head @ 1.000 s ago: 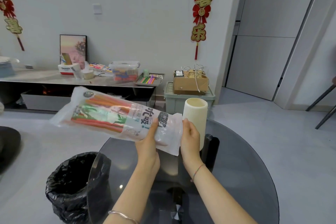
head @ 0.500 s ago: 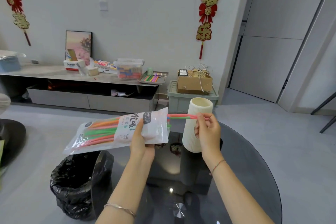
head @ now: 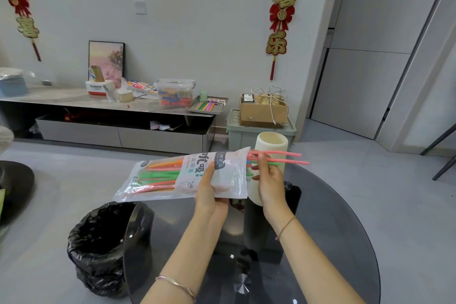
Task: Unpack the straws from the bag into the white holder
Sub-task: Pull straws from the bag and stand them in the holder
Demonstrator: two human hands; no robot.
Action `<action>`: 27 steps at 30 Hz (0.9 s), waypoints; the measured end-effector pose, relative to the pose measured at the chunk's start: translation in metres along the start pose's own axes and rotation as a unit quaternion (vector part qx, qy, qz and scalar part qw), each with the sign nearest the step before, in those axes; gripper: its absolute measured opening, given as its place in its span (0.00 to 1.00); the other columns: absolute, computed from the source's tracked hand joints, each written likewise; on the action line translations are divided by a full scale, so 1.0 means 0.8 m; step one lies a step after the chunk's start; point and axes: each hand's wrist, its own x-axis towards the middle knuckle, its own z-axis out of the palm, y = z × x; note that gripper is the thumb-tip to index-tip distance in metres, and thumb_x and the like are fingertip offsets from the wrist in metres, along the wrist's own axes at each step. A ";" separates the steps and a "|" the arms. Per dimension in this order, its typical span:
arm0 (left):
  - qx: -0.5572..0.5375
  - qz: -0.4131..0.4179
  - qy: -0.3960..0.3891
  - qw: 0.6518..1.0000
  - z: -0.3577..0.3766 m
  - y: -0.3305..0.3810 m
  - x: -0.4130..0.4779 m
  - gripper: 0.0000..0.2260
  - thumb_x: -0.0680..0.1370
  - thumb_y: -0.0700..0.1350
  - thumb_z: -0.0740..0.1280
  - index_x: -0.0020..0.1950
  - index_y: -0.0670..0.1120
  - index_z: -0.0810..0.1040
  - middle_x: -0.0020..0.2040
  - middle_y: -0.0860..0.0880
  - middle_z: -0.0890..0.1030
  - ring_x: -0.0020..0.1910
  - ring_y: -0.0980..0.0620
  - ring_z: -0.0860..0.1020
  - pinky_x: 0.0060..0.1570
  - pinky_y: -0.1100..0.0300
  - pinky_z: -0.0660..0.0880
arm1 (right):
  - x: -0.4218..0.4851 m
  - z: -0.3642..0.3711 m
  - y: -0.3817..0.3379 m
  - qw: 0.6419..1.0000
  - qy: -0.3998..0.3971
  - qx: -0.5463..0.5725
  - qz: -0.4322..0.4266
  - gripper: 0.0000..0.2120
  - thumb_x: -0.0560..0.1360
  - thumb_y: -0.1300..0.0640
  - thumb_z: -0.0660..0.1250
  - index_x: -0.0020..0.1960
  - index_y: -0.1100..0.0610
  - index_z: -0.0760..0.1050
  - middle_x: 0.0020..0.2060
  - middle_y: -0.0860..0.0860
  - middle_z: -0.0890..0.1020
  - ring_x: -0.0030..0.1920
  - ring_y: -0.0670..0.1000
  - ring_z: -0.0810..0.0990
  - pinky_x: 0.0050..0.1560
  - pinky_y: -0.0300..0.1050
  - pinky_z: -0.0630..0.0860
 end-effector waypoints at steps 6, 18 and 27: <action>-0.021 -0.004 0.008 1.000 0.005 0.004 -0.003 0.20 0.76 0.42 0.68 0.66 0.49 0.69 0.50 0.47 0.81 0.46 0.48 0.81 0.38 0.52 0.78 | 0.007 -0.012 -0.014 0.999 -0.007 0.040 -0.028 0.18 0.80 0.46 0.52 0.65 0.48 0.73 0.61 0.48 0.76 0.59 0.49 0.75 0.58 0.42 0.73; 0.000 -0.041 0.003 0.999 0.017 -0.007 -0.008 0.20 0.75 0.42 0.69 0.66 0.47 0.70 0.49 0.45 0.82 0.45 0.47 0.81 0.43 0.50 0.79 | 0.004 -0.014 -0.024 0.993 -0.060 0.100 -0.012 0.15 0.80 0.50 0.56 0.60 0.54 0.76 0.51 0.47 0.82 0.54 0.48 0.80 0.51 0.37 0.77; -0.010 0.002 0.048 0.999 0.036 0.029 0.021 0.25 0.75 0.42 0.70 0.71 0.47 0.67 0.60 0.45 0.80 0.51 0.47 0.81 0.47 0.49 0.79 | 0.058 -0.055 -0.132 0.969 -0.027 0.235 -0.069 0.15 0.82 0.53 0.51 0.38 0.55 0.66 0.40 0.54 0.86 0.50 0.54 0.84 0.59 0.51 0.77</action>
